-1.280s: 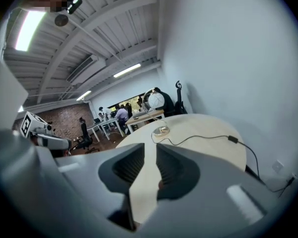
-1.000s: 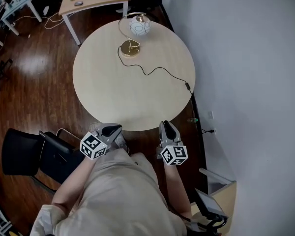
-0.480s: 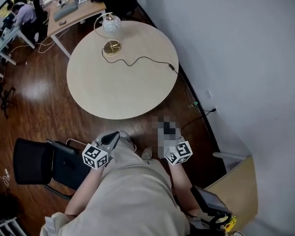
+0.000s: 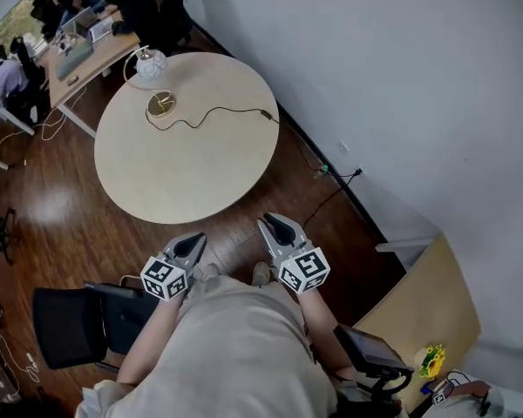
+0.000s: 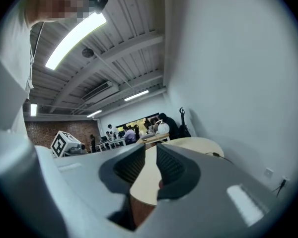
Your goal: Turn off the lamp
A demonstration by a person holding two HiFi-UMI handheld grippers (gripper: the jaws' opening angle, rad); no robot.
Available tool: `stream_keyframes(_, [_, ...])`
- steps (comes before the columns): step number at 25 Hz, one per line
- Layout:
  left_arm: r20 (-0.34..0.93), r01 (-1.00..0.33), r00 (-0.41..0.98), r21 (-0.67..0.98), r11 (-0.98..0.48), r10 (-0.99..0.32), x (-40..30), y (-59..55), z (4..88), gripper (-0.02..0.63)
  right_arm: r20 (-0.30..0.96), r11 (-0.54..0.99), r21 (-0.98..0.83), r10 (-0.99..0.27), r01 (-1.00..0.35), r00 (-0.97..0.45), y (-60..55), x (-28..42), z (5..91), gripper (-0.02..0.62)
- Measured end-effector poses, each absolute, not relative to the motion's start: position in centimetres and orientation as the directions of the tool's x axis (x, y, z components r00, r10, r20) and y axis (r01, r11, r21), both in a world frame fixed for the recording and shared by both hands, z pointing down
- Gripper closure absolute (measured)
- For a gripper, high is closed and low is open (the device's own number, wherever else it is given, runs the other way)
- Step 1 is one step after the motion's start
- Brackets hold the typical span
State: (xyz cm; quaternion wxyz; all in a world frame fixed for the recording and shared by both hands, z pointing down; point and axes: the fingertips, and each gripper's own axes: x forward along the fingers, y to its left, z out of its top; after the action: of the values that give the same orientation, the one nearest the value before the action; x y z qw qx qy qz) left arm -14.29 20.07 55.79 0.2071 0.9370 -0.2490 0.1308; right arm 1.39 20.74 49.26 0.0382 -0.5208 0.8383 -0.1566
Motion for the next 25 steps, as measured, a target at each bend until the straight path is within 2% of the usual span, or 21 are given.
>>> stream_keyframes(4, [0.326, -0.487, 0.861, 0.302, -0.820, -0.391, -15.5, 18.8, 54.3, 0.606, 0.093, 0.388, -0.347, -0.892, -0.854, -0.443, 21.1, -1.0, 48.6, 0.531])
stream_keyframes(14, [0.314, -0.467, 0.876, 0.356, -0.810, -0.367, -23.9, 18.0, 56.5, 0.606, 0.208, 0.383, -0.280, -0.871, -0.880, -0.445, 19.0, -10.3, 50.7, 0.532])
stream_keyframes(25, [0.294, -0.460, 0.883, 0.386, -0.800, -0.365, -30.9, 17.5, 57.3, 0.606, 0.286, 0.338, -0.259, -0.868, -0.905, -0.406, 16.5, -16.7, 52.5, 0.532])
